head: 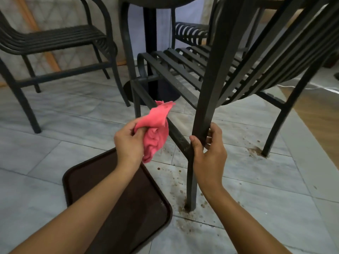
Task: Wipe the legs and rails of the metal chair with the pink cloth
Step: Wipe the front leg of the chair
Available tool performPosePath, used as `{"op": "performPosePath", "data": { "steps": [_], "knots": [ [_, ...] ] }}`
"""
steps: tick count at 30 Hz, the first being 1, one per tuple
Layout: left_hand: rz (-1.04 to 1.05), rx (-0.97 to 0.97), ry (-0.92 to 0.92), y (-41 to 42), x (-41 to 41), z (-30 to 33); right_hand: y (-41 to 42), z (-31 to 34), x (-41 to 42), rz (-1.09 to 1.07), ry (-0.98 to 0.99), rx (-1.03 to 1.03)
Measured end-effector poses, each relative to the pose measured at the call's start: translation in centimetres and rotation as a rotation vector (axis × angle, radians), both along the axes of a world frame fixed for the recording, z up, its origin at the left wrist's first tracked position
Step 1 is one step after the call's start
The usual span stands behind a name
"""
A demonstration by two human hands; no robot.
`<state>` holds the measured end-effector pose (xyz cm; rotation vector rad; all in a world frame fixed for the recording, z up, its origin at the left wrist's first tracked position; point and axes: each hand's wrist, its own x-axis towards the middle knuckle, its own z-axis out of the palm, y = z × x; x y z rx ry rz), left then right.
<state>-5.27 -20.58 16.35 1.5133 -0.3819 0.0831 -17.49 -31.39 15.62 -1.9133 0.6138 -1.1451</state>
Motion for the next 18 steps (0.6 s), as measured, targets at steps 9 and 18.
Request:
{"op": "performPosePath", "data": {
  "steps": [9, 18],
  "knots": [
    [-0.177, 0.470, -0.159, -4.4, -0.9, 0.3, -0.2, 0.1, -0.1, 0.019, 0.004, -0.034],
    [-0.362, 0.986, -0.525, -4.5, -0.1, -1.8, 0.2, -0.3, 0.3, -0.035, -0.045, -0.037]
  ]
}}
